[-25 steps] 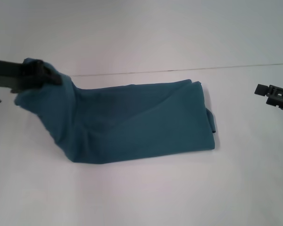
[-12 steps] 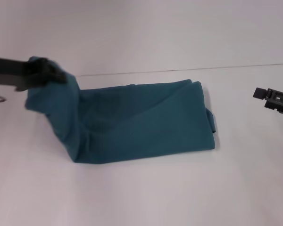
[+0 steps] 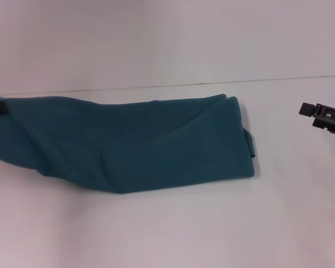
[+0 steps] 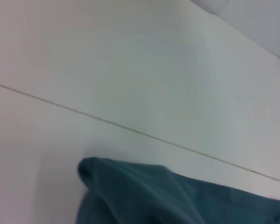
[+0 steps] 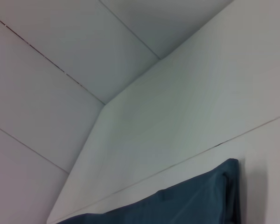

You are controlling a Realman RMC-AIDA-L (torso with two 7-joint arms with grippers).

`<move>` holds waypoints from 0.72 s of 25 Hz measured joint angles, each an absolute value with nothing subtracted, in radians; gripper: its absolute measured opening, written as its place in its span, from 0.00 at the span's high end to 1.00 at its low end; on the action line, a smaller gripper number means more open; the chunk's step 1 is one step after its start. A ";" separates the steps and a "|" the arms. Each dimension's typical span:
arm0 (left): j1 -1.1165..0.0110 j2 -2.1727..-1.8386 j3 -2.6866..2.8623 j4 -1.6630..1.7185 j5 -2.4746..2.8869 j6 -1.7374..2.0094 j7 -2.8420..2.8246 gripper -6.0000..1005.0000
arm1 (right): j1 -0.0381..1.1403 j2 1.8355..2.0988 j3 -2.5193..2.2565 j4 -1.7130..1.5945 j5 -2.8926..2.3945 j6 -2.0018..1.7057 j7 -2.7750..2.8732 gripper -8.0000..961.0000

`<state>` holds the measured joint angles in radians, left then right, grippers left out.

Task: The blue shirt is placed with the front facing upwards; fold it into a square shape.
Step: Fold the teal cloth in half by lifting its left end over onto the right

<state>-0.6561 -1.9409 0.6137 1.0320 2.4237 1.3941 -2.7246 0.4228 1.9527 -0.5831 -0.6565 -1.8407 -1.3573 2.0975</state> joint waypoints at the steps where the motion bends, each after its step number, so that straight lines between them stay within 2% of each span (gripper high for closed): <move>1: -0.654 -1.938 0.602 1.032 2.438 1.392 -2.726 0.91 | 0.424 1.953 -0.583 -0.656 -1.841 -1.358 2.098 0.03; 11: -0.650 -1.929 0.529 1.045 2.500 1.398 -2.732 0.91 | 0.427 1.952 -0.583 -0.656 -1.841 -1.360 2.102 0.03; 18: -0.696 -1.958 0.544 1.040 2.383 1.476 -2.694 0.91 | 0.425 1.951 -0.583 -0.656 -1.841 -1.358 2.103 0.03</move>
